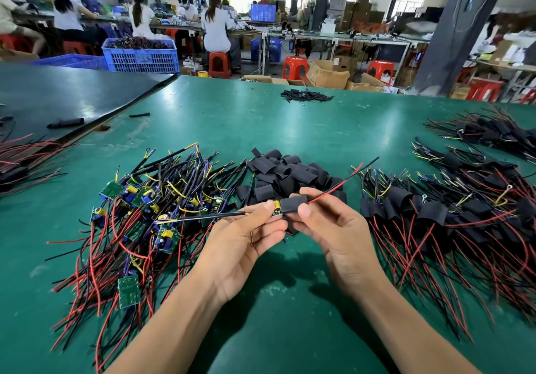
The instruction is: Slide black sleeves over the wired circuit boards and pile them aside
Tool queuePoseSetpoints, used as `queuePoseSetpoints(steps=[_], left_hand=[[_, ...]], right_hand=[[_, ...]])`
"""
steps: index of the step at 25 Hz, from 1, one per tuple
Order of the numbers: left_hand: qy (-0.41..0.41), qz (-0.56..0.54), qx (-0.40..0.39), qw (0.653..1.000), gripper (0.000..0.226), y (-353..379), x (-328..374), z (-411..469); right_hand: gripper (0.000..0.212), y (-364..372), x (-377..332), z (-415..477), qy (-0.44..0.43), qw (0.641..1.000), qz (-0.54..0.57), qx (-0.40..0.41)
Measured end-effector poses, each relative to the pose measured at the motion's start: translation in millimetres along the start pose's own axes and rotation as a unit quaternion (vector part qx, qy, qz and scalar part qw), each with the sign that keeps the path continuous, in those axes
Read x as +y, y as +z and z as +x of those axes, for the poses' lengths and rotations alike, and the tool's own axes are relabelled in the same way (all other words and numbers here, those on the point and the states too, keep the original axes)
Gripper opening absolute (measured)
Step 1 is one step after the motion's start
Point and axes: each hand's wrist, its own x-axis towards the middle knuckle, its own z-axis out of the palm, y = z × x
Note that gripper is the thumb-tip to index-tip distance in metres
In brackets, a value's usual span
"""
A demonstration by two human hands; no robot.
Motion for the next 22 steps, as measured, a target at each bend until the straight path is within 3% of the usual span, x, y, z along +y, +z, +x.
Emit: queuePoseSetpoints(steps=[4, 15, 19, 22], left_hand=[[-0.013, 0.01, -0.004, 1.0, 0.008, -0.1, -0.3, -1.7], [-0.044, -0.042, -0.005, 0.998, 0.006, -2.0, -0.8, -0.3], [-0.046, -0.013, -0.008, 0.999, 0.006, -2.7, -1.7, 0.2], [-0.049, 0.018, -0.039, 0.998, 0.023, -4.3, -0.4, -1.6]], right_hand=[[0.033, 2.5, 0.8, -0.1, -0.008, 0.999, -0.021, 0.03], [0.019, 6.2, 4.3, -5.1, 0.015, 0.999, -0.045, 0.0], [0.028, 5.4, 4.8, -5.3, 0.025, 0.998, -0.049, -0.001], [0.03, 3.2, 2.4, -5.3, 0.028, 0.998, -0.058, -0.023]])
